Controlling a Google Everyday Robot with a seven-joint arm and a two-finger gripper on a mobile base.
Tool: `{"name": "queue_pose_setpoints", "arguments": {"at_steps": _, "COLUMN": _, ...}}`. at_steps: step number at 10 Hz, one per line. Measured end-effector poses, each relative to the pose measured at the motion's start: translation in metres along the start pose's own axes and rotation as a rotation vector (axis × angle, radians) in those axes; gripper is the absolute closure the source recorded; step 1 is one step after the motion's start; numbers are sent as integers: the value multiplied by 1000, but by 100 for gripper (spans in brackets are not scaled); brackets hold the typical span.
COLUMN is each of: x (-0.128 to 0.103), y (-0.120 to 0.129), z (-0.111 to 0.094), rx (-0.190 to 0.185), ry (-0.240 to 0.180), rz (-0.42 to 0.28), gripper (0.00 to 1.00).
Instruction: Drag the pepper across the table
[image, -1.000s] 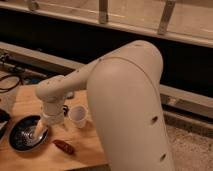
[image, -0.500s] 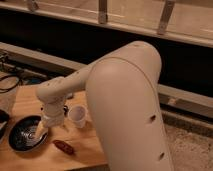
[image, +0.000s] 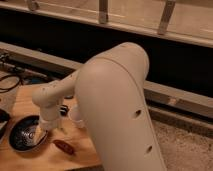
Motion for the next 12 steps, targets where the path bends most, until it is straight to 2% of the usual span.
{"name": "queue_pose_setpoints", "arguments": {"at_steps": 5, "x": -1, "y": -1, "z": 22, "rx": 23, "ry": 37, "rz": -37, "gripper": 20}}
{"name": "queue_pose_setpoints", "arguments": {"at_steps": 9, "x": 8, "y": -4, "z": 30, "rx": 75, "ry": 85, "rz": -111, "gripper": 20}}
{"name": "queue_pose_setpoints", "arguments": {"at_steps": 10, "x": 11, "y": -6, "z": 28, "rx": 86, "ry": 83, "rz": -137, "gripper": 20}}
{"name": "queue_pose_setpoints", "arguments": {"at_steps": 12, "x": 13, "y": -8, "z": 23, "rx": 85, "ry": 20, "rz": -156, "gripper": 20}}
